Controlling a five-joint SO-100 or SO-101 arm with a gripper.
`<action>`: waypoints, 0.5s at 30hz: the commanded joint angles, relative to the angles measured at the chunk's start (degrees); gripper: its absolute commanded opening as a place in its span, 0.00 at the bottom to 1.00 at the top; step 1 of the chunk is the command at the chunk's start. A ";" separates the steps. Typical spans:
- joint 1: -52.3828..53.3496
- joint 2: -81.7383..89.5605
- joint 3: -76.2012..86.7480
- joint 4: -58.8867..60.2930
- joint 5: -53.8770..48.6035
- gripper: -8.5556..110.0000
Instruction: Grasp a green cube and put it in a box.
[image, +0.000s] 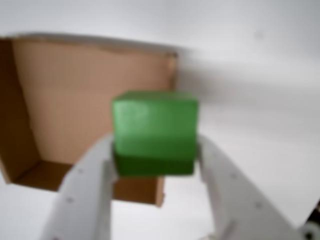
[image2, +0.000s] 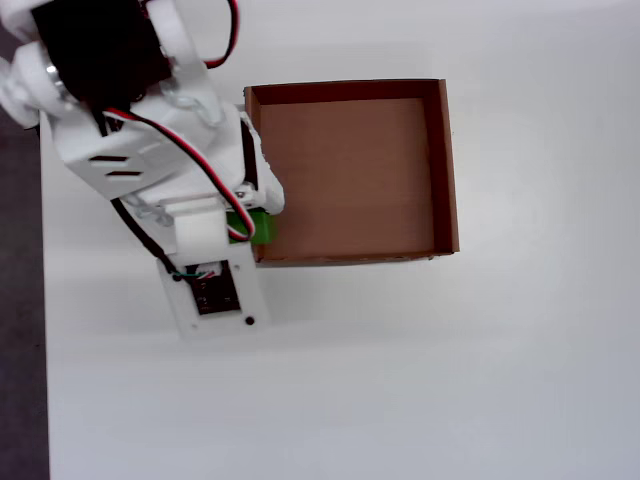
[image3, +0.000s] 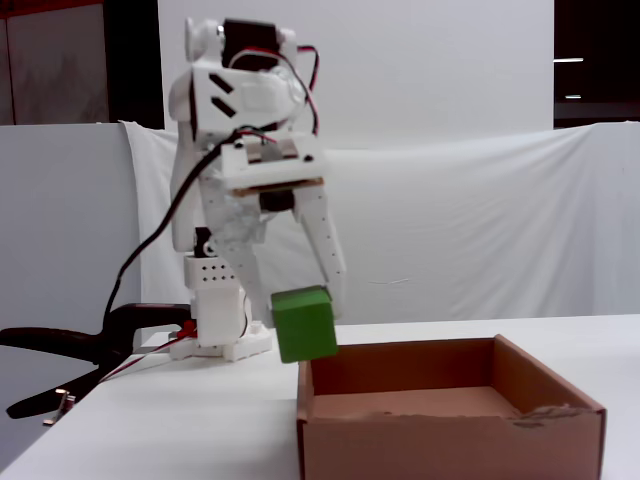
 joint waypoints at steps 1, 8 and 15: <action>-2.29 0.79 -3.87 -1.14 2.90 0.20; -8.17 0.18 -4.04 -3.34 8.26 0.20; -11.87 -1.58 0.26 -9.05 10.90 0.21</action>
